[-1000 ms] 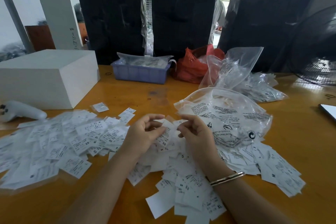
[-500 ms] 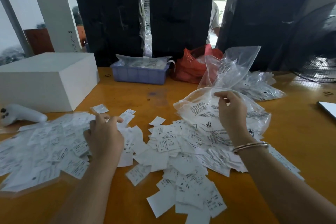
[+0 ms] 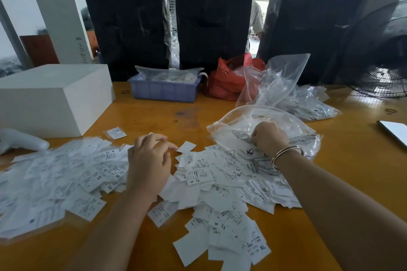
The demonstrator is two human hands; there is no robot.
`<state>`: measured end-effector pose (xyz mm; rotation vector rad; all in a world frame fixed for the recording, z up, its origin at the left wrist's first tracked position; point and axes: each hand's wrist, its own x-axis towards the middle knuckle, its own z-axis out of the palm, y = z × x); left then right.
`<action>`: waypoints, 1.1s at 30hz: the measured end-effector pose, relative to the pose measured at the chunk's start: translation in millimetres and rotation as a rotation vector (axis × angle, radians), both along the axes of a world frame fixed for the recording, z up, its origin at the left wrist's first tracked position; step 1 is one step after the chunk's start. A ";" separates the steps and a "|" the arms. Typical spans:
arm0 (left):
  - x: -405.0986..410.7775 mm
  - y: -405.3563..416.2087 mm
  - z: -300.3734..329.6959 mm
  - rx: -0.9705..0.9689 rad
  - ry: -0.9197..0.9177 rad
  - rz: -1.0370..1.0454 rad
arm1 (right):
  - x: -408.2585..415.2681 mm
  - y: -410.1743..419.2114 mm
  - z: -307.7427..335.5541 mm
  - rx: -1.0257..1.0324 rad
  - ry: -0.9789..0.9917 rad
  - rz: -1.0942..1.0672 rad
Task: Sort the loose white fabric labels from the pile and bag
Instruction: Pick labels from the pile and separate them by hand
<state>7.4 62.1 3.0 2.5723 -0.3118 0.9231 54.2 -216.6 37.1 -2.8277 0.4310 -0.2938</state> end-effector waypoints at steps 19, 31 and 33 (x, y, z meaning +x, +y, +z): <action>-10.7 -14.8 6.6 -0.394 0.220 -0.417 | -51.9 62.1 12.9 0.728 -0.499 0.417; -11.0 -19.7 -5.0 -0.266 0.514 -0.433 | -77.6 97.3 -27.6 0.482 -0.294 0.477; -9.9 -20.4 -5.4 -0.244 0.484 -0.436 | -77.4 96.6 -27.2 0.482 -0.287 0.459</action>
